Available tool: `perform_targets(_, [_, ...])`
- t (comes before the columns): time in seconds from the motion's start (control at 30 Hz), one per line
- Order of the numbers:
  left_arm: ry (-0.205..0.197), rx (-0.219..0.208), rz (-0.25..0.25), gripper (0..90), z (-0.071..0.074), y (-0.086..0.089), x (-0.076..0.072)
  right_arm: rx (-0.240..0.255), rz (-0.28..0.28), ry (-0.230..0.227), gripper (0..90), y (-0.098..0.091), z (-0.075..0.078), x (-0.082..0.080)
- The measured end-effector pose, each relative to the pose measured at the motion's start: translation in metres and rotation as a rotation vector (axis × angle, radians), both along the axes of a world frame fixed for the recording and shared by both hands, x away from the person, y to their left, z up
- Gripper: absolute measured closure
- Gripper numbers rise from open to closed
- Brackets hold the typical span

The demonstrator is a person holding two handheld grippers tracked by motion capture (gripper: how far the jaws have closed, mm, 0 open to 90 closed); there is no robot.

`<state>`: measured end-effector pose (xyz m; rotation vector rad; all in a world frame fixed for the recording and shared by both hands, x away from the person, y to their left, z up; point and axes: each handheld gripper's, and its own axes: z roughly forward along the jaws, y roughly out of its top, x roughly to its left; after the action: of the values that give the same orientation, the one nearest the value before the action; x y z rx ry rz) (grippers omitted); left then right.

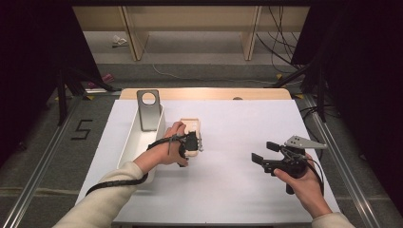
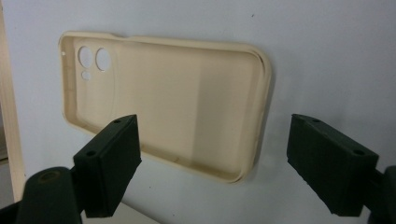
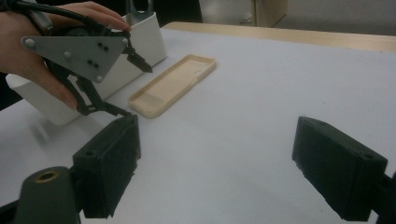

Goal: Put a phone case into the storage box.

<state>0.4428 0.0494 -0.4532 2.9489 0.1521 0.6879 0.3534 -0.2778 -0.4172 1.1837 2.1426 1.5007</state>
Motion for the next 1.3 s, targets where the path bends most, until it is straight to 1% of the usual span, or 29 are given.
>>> perform_targets(0.27, [-0.010,0.008,-0.011,18.8,-0.003,-0.001,0.003,0.000,0.001,0.000,16.4,0.000,0.000,0.000])
perform_targets(0.33, [-0.006,0.013,-0.015,19.1,-0.003,-0.001,0.004,0.001,0.001,0.001,16.4,0.000,0.000,0.000])
perform_targets(0.43, [-0.015,0.017,-0.017,19.3,-0.004,-0.001,0.005,0.001,0.001,0.001,16.4,0.000,0.000,0.000])
perform_targets(0.53, [-0.013,0.021,-0.020,19.6,-0.004,-0.002,0.005,0.001,0.002,0.001,16.4,0.000,0.000,0.000])
perform_targets(0.7, [-0.018,0.027,-0.039,20.5,-0.004,-0.004,0.006,0.001,0.001,0.001,16.4,0.000,0.000,0.000])
perform_targets(0.83, [-0.013,0.025,-0.045,21.6,-0.005,-0.005,0.007,0.001,0.004,0.000,16.4,0.000,0.000,0.000])
perform_targets(0.9, [-0.010,0.043,-0.053,22.0,-0.004,-0.006,0.008,0.002,0.002,0.000,16.4,0.000,0.000,0.000])
perform_targets(0.93, [-0.011,0.046,-0.057,22.6,-0.004,-0.006,0.008,0.002,0.002,0.000,16.4,0.000,0.000,0.000])
perform_targets(0.97, [-0.012,0.038,-0.054,23.0,-0.005,-0.006,0.008,0.001,0.004,0.001,16.4,0.000,0.000,0.000])
perform_targets(1.0, [-0.011,0.051,-0.059,23.2,-0.005,-0.006,0.009,0.000,0.003,0.001,16.4,0.000,0.000,0.000])
perform_targets(1.2, [0.005,0.053,-0.067,26.5,-0.005,-0.007,0.010,0.000,0.004,0.002,16.4,0.000,0.000,0.000])
perform_targets(1.3, [0.008,0.059,-0.078,26.6,-0.005,-0.007,0.011,0.000,0.004,0.001,16.4,0.000,0.000,0.000])
